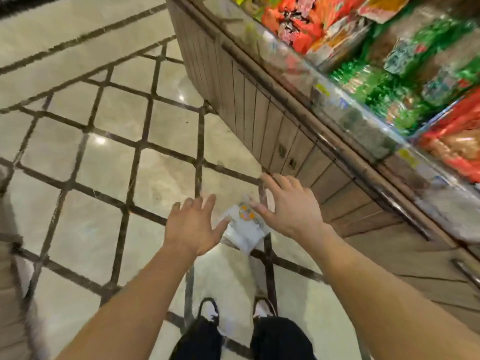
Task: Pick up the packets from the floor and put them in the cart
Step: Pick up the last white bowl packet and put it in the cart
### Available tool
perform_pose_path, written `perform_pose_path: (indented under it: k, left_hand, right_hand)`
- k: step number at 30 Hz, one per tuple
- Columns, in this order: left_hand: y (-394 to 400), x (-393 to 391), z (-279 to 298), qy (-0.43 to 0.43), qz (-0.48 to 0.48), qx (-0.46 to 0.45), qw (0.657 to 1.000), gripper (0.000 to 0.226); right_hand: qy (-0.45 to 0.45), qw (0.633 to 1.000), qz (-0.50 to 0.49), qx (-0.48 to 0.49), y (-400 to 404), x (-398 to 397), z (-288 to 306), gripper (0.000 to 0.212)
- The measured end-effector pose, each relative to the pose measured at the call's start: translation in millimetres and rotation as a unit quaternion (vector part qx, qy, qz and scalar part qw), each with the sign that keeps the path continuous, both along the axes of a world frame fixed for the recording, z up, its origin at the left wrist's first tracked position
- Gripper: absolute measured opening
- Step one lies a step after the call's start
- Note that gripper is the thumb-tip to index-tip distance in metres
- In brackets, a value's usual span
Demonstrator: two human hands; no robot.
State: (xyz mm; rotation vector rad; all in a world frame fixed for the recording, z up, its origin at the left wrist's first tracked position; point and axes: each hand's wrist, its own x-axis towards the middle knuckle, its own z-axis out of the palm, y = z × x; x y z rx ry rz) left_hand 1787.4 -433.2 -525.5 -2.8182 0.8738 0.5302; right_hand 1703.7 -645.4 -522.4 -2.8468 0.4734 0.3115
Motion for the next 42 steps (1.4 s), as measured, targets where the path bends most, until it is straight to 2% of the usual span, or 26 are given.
perform_pose_path:
  k: [3,6,11,15,17,19,21,22,24,27,30,34,39,42]
  left_hand:
    - [-10.3,28.1,-119.0,0.013,0.001,0.013,1.0,0.075]
    - [-17.5,51.5,-242.3,0.043,-0.006,0.04,0.998,0.076]
    - [-37.3,99.0,-414.5,0.023,-0.072,0.096,0.992,0.079]
    - [-53.5,134.3,-500.3,-0.013,-0.118,0.122,0.985,0.09]
    - [-59.7,145.7,-530.1,0.008,-0.108,0.125,0.986,0.096]
    - [-59.6,150.0,-554.6,0.105,-0.051,0.06,0.991,0.095]
    - [-56.8,145.3,-567.7,0.231,0.039,-0.055,0.971,0.093]
    - [-55.3,140.3,-569.1,0.249,0.064,-0.097,0.961,0.092]
    - [-54.0,130.3,-567.3,0.235,0.086,-0.119,0.961,0.088]
    - [-56.4,116.3,-546.5,0.218,0.113,-0.118,0.962,0.085]
    - [-60.2,103.7,-492.8,0.208,0.155,-0.168,0.951,0.079]
    - [-62.1,76.4,-376.1,0.193,0.169,-0.231,0.938,0.078]
    - [-70.5,39.6,-192.2,0.191,0.151,-0.274,0.93,0.073]
    - [-78.8,17.8,-77.2,0.192,0.12,-0.289,0.93,0.077]
  right_hand:
    - [0.04,0.998,-0.041,0.011,3.8,9.6,-119.1,0.074]
    - [0.122,0.987,-0.096,0.037,10.9,10.0,-248.9,0.077]
    - [0.23,0.935,-0.258,0.076,18.0,13.6,-434.3,0.094]
    - [0.2,0.9,-0.372,0.104,26.8,20.7,-524.7,0.108]
    - [0.159,0.891,-0.408,0.121,30.7,21.4,-552.6,0.112]
    - [0.089,0.865,-0.46,0.182,36.7,22.2,-569.7,0.113]
    - [0.009,0.802,-0.526,0.284,42.7,24.3,-577.0,0.113]
    - [-0.023,0.769,-0.552,0.322,44.3,26.4,-577.5,0.112]
    - [-0.057,0.726,-0.583,0.36,43.6,29.3,-574.3,0.109]
    - [-0.078,0.718,-0.586,0.366,35.2,28.9,-548.3,0.104]
    - [-0.133,0.705,-0.595,0.362,19.3,25.0,-489.4,0.105]
    - [-0.161,0.695,-0.602,0.359,3.8,10.1,-372.4,0.095]
    - [-0.218,0.699,-0.585,0.349,-2.5,-28.3,-193.3,0.081]
    - [-0.273,0.678,-0.571,0.374,-6.3,-61.9,-81.7,0.065]
